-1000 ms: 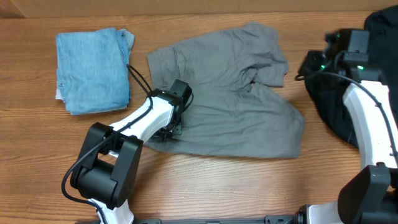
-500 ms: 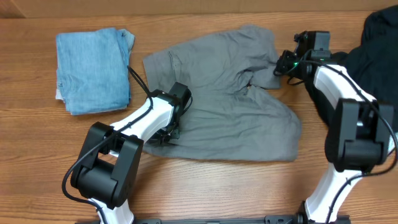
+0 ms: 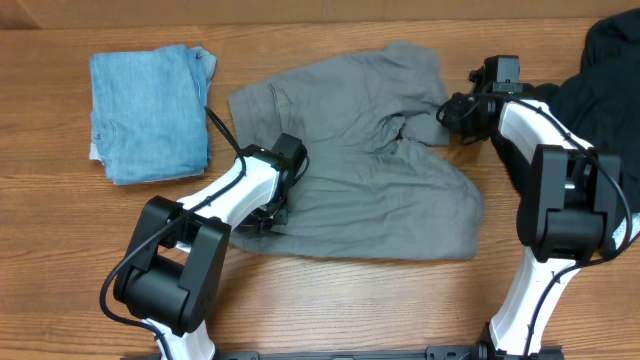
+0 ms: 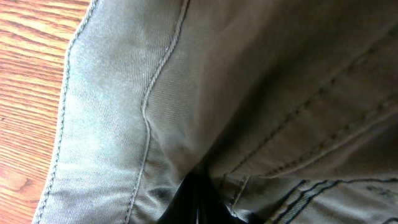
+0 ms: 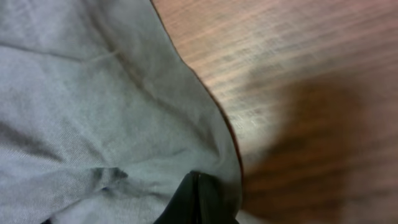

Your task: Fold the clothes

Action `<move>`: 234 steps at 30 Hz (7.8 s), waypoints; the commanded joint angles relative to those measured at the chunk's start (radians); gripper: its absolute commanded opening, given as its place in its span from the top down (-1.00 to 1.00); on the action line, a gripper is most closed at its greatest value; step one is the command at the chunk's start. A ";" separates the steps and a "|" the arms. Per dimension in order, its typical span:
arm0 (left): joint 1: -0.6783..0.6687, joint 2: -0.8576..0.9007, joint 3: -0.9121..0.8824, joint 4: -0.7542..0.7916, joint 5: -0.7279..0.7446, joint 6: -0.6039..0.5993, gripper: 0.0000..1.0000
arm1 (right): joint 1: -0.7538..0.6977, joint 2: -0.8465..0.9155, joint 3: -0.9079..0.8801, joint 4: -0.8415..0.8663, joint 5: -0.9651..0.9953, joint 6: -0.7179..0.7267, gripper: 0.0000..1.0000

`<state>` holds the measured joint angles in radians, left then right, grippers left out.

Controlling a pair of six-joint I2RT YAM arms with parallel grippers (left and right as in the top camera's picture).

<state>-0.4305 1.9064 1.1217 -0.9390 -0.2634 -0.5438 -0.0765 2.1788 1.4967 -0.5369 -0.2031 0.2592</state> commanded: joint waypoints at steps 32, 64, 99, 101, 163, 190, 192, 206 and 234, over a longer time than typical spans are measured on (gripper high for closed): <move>0.005 -0.084 0.003 0.044 -0.006 0.067 0.92 | -0.008 0.020 0.253 0.114 -0.083 0.099 0.92; 0.005 -0.084 0.005 0.051 -0.003 0.069 0.92 | 0.005 0.219 0.253 0.052 0.280 0.192 0.92; 0.004 -0.084 0.013 -0.004 0.060 0.012 0.92 | -0.002 -0.269 0.977 -0.827 0.182 0.132 0.92; 0.004 -0.084 0.012 -0.007 0.071 0.012 0.92 | -0.002 -0.328 0.977 -0.875 0.182 0.129 0.92; 0.093 -0.512 -0.452 0.375 0.288 0.036 -1.00 | 0.060 -1.277 -0.789 -0.696 -0.061 0.509 -0.46; 0.162 -0.400 -0.344 0.399 0.324 0.069 0.92 | 0.058 -1.277 -0.790 -0.723 -0.003 0.663 -0.39; 0.166 -0.402 -0.320 0.374 0.306 0.061 0.92 | 0.059 -1.277 -0.790 -0.757 0.016 0.686 -0.40; 0.168 -0.404 -0.312 0.363 0.301 0.058 0.92 | 0.093 -1.273 -0.935 -0.644 -0.107 0.574 -0.22; 0.168 -0.404 -0.312 0.364 0.301 0.058 0.92 | 0.234 -0.942 -0.972 -0.323 -0.061 0.438 -0.22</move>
<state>-0.2676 1.5143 0.7883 -0.5762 0.0559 -0.4759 0.1516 1.2293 0.5289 -0.8749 -0.2131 0.7578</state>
